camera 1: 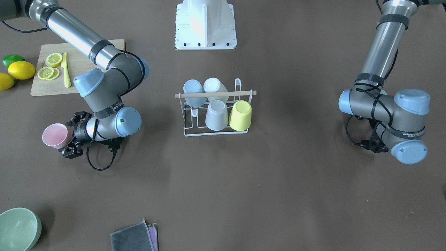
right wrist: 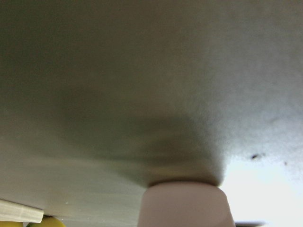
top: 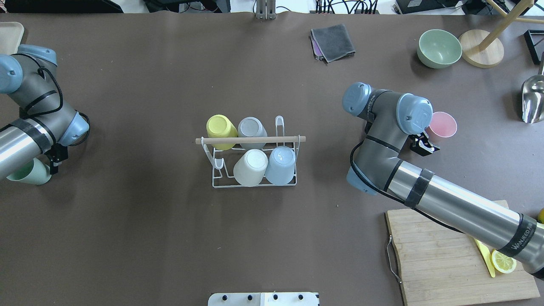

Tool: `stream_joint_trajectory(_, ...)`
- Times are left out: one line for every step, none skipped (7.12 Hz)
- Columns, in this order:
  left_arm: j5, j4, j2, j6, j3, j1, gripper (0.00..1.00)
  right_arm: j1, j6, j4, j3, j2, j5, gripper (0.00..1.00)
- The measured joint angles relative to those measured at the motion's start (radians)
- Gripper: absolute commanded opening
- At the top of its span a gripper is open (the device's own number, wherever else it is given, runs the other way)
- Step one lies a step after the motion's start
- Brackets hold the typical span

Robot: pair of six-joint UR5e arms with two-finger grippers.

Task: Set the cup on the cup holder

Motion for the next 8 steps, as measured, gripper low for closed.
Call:
stream_joint_trajectory(0.002, 0.01, 0.0, 0.0, -0.002, 0.0, 0.98, 0.001, 0.001, 0.0, 0.017, -0.014, -0.001, 0.99)
stream_joint_trajectory(0.005, 0.015, 0.0, 0.0, -0.002, 0.001, 0.98, 0.002, 0.001, 0.0, 0.029, -0.026, -0.001, 0.99)
stream_joint_trajectory(0.006, 0.017, 0.0, 0.0, -0.001, 0.003, 0.98, 0.004, 0.002, 0.0, 0.038, -0.035, -0.001, 0.99)
stream_joint_trajectory(0.007, 0.017, 0.0, 0.001, 0.001, 0.004, 0.97, 0.006, 0.003, 0.0, 0.054, -0.047, -0.001, 0.99)
stream_joint_trajectory(0.008, 0.018, 0.001, 0.001, 0.001, 0.005, 0.97, 0.007, 0.003, 0.0, 0.074, -0.064, -0.001, 0.99)
stream_joint_trajectory(0.008, 0.021, 0.002, 0.019, 0.004, 0.006, 0.97, 0.01, 0.003, 0.0, 0.085, -0.073, 0.0, 0.99)
stream_joint_trajectory(0.007, 0.029, 0.003, 0.05, 0.007, 0.006, 0.97, 0.014, 0.002, 0.001, 0.089, -0.077, -0.001, 0.99)
stream_joint_trajectory(0.006, 0.04, 0.002, 0.067, 0.007, 0.006, 0.95, 0.019, 0.002, 0.001, 0.091, -0.08, 0.0, 0.99)
